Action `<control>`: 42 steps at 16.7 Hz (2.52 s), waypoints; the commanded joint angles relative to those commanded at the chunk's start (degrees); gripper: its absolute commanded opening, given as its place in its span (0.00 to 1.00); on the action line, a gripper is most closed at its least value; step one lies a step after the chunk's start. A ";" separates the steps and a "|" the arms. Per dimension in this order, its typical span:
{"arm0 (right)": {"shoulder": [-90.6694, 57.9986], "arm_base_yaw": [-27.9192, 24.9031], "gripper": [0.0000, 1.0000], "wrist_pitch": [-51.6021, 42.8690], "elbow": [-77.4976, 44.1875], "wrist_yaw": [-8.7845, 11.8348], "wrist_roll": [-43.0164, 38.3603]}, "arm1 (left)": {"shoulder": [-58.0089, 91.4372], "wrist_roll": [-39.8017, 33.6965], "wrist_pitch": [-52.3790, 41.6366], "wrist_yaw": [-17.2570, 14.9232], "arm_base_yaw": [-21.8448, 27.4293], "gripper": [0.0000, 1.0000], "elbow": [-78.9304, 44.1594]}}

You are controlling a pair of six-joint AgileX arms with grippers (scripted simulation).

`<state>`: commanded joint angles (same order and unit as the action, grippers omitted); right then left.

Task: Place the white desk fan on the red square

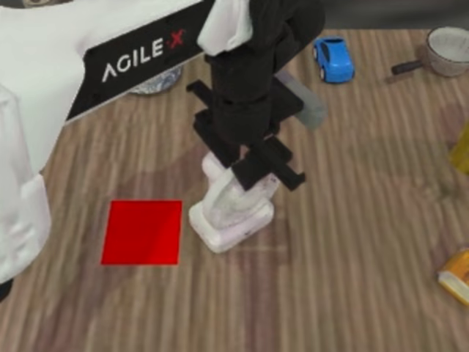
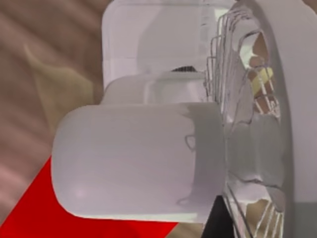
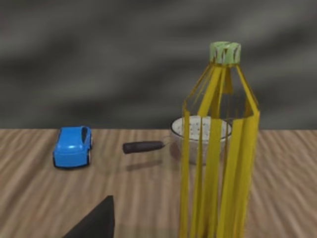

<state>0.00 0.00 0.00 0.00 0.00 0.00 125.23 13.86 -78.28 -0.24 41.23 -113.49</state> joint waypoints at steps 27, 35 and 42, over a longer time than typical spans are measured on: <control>0.00 0.00 1.00 0.00 0.00 0.00 0.00 | -11.26 30.42 -6.76 -2.40 -10.64 0.00 3.98; 0.00 0.00 1.00 0.00 0.00 0.00 0.00 | -22.56 53.58 -1.35 -4.27 -19.01 0.00 20.89; 0.00 0.00 1.00 0.00 0.00 0.00 0.00 | -22.51 53.92 -0.35 -4.20 -18.81 0.00 22.01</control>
<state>0.00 0.00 0.00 0.00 0.00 0.00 102.72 67.78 -78.63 -4.44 22.42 -91.48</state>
